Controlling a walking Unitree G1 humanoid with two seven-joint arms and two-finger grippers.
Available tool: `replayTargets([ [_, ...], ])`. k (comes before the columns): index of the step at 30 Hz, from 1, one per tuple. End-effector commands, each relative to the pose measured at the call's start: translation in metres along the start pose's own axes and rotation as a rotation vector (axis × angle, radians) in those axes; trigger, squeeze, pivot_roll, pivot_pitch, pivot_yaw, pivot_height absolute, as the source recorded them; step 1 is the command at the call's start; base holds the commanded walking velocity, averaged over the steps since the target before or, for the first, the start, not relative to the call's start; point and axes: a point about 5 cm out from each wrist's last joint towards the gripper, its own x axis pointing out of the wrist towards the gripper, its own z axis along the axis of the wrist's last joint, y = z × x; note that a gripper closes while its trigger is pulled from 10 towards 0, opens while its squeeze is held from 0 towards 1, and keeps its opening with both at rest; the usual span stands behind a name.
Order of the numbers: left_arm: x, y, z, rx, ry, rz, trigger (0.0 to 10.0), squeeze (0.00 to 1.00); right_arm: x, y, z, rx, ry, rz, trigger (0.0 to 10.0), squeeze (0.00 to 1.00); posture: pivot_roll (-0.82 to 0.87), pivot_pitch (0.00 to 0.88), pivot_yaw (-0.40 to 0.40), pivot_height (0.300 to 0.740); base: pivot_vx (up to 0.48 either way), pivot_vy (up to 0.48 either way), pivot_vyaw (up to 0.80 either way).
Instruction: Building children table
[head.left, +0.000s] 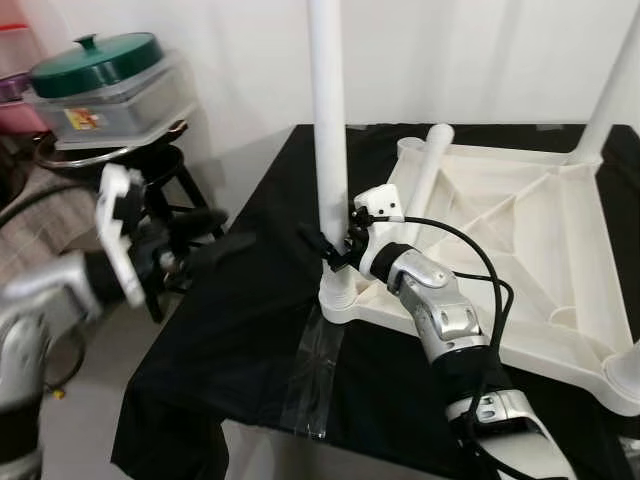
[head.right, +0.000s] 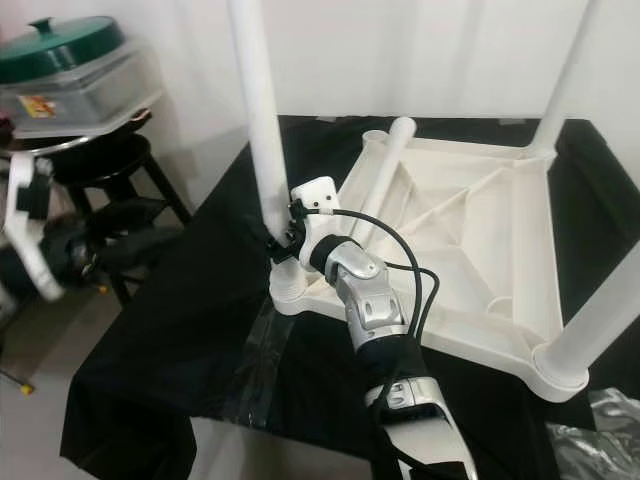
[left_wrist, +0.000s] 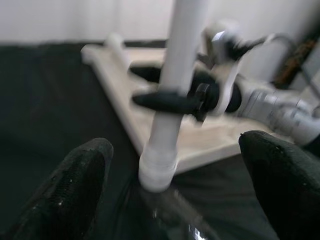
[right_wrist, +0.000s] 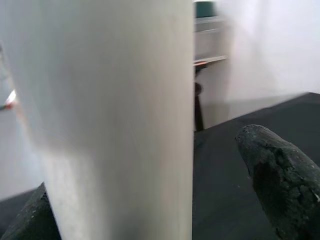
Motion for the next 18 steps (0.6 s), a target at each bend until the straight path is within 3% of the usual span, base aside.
replayTargets([
  [1, -0.003, -0.009, -0.015, -0.027, 0.007, 0.033, 10.0, 0.0, 0.005, 0.004, 0.015, -0.009, -0.048, 0.151, 10.0, 0.0, 0.04, 0.021, 0.079, 0.74, 0.0, 0.0, 0.0],
  [7, -0.008, -0.037, -0.073, -0.064, 0.12, 0.109, 10.0, 0.0, 0.006, -0.002, 0.017, -0.015, 0.016, 0.421, 10.0, 0.0, 0.06, 0.025, 0.07, 0.74, 0.0, 0.0, 0.0],
  [8, -0.008, -0.037, -0.073, -0.064, 0.12, 0.109, 10.0, 0.0, 0.006, -0.002, 0.017, -0.015, 0.016, 0.421, 10.0, 0.0, 0.06, 0.025, 0.07, 0.74, 0.0, 0.0, 0.0],
  [9, -0.007, -0.046, -0.09, -0.043, 0.145, 0.153, 10.0, 0.0, 0.008, -0.002, 0.017, -0.007, 0.043, 0.468, 0.8, 0.0, 0.08, 0.024, 0.06, 0.74, 0.0, 0.0, 0.0],
  [11, -0.006, -0.05, -0.097, -0.03, 0.151, 0.18, 10.0, 0.0, 0.009, -0.002, 0.016, -0.008, 0.054, 0.486, 0.8, 0.0, 0.08, 0.025, 0.059, 0.74, 0.0, 0.0, 0.0],
  [12, -0.004, -0.059, -0.109, -0.001, 0.173, 0.214, 10.0, 0.0, 0.011, -0.001, 0.013, -0.008, 0.083, 0.502, 0.0, 0.0, 0.08, 0.025, 0.056, 0.74, 0.0, 0.0, 0.0],
  [16, -0.003, -0.072, -0.123, 0.054, 0.21, 0.259, 10.0, 0.0, 0.01, -0.002, 0.006, 0.001, 0.125, 0.516, 0.0, 0.0, 0.08, 0.027, 0.048, 0.74, 0.0, 0.0, 0.0],
  [17, -0.003, -0.077, -0.127, 0.078, 0.223, 0.276, 10.0, 0.0, 0.01, -0.003, 0.004, 0.007, 0.14, 0.521, 0.0, 0.0, 0.08, 0.027, 0.047, 0.74, 0.0, 0.0, 0.0],
  [18, -0.003, -0.08, -0.133, 0.167, 0.244, 0.349, 10.0, 0.0, 0.006, -0.006, 0.0, 0.012, 0.151, 0.514, 0.0, 0.0, 0.08, 0.033, 0.046, 0.74, 0.0, 0.0, 0.0],
])
